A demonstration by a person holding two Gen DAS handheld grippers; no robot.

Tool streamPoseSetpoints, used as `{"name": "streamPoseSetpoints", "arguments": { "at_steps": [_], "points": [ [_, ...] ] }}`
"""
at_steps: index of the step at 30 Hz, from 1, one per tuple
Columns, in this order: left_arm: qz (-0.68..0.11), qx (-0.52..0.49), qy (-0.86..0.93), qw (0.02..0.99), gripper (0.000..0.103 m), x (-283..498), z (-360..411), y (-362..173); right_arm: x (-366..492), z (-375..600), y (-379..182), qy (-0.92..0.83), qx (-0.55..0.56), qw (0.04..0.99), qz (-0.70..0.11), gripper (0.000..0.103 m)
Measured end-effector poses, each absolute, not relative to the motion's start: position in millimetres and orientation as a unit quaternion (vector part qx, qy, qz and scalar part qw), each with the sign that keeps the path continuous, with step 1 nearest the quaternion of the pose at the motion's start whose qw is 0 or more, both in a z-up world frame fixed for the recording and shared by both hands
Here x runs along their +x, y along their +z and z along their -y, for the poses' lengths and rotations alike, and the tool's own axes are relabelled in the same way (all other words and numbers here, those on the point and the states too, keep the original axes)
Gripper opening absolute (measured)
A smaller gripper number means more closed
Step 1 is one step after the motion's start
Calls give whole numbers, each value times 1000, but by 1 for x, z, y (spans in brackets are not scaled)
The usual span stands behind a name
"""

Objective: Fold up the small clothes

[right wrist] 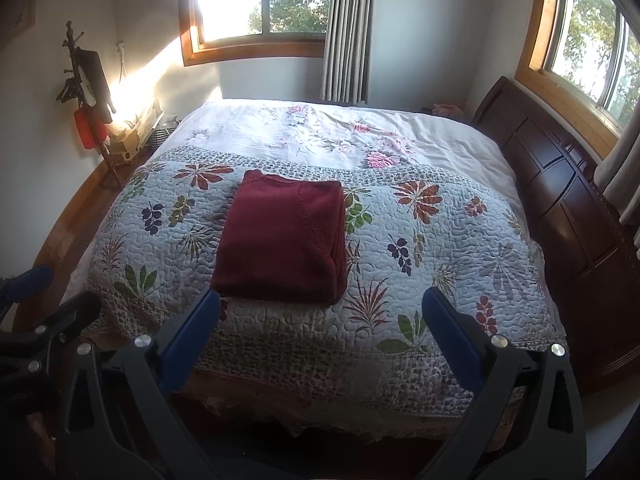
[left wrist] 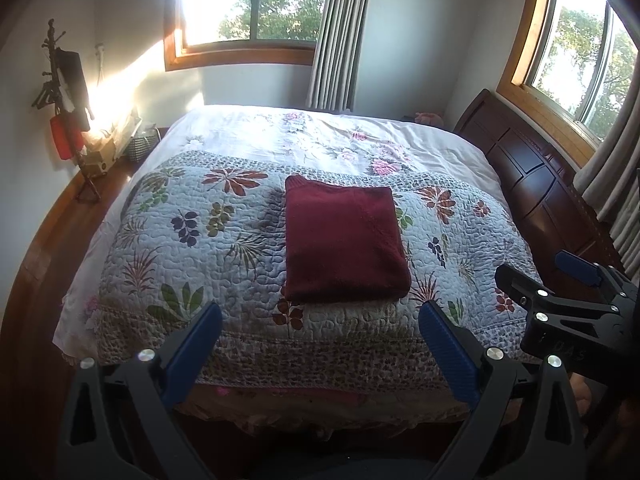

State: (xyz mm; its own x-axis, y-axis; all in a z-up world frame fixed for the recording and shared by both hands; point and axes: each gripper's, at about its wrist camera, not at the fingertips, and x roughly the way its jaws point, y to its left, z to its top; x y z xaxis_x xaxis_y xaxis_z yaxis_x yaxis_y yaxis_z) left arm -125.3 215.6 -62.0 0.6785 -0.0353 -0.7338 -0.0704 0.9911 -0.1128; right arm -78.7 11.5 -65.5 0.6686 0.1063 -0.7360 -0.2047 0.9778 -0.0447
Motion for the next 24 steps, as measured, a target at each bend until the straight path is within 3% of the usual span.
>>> {"name": "streamPoseSetpoints", "arguments": {
  "at_steps": [24],
  "points": [
    [-403,-61,6,913,99,-113,-221,-61,-67,-12,-64,82,-66,911,-398,100]
  ]
}}
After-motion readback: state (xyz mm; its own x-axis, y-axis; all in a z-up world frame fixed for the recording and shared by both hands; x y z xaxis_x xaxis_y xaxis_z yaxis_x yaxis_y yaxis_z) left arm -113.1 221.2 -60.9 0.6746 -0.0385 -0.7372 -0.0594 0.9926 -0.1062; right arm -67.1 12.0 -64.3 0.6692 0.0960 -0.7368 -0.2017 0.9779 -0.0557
